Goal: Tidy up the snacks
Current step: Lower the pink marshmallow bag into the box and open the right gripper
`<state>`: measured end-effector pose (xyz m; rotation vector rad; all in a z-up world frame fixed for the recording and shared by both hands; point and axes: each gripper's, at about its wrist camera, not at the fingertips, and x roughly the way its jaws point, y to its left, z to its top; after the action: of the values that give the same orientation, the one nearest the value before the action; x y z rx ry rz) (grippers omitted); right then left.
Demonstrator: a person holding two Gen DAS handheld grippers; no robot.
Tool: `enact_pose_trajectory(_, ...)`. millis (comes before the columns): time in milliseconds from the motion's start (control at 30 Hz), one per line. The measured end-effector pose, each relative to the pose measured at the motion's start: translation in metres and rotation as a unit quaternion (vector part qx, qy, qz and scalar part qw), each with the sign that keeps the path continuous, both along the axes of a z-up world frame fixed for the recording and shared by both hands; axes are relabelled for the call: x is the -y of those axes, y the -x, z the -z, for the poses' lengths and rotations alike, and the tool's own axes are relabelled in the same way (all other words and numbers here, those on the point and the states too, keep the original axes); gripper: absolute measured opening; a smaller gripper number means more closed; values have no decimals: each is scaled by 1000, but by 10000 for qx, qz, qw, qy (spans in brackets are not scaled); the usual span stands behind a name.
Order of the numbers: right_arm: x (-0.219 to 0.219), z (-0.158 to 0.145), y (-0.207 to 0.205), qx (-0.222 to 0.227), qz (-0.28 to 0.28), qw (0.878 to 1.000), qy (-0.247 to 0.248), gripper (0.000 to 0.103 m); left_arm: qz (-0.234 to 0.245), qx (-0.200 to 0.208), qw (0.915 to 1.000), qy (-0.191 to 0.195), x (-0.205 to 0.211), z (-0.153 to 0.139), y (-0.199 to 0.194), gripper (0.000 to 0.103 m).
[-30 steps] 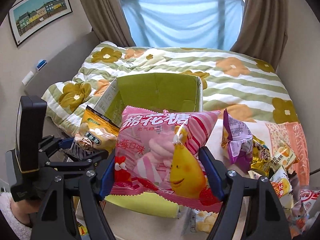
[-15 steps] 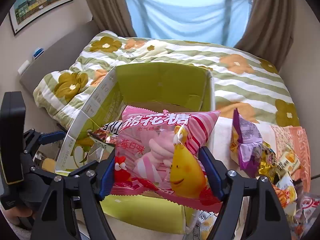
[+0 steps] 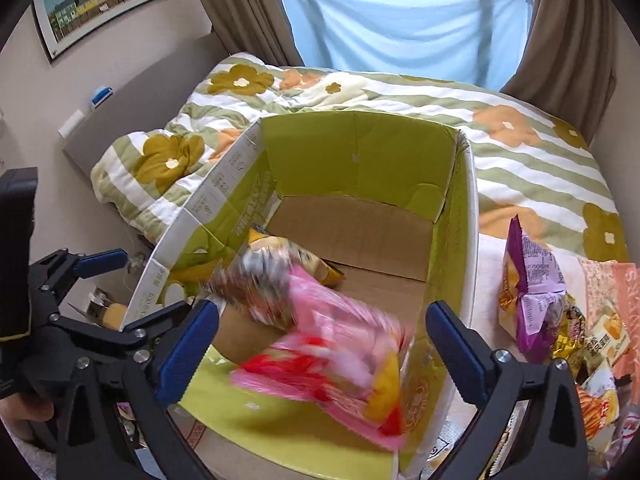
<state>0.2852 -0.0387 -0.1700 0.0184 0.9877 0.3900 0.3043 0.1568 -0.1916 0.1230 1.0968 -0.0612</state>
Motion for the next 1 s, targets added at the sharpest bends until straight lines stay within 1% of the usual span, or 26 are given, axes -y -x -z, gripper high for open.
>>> enact_pose_trajectory(167, -2, 4, 8, 35, -77, 9996, 258, 103, -23, -22, 10000, 21, 1, 1, 5, 97)
enact_pose_trajectory(400, 1, -6, 22, 129, -20, 9997, 216, 103, -26, 153, 9999, 42, 0, -9, 20, 97)
enact_pose_trajectory(567, 4, -15, 37, 253, 93, 9995, 178, 103, 73, 340, 9993, 105, -1, -21, 34, 97)
enact_pose_trajectory(800, 18, -33, 68, 516, 451, 9975, 157, 103, 487, 618, 9964, 306, 15, -37, 52, 97)
enact_pose_trajectory(1000, 55, -52, 98, 729, 1005, 9921, 204, 103, 1006, 814, 9908, 407, 52, -51, 63, 97)
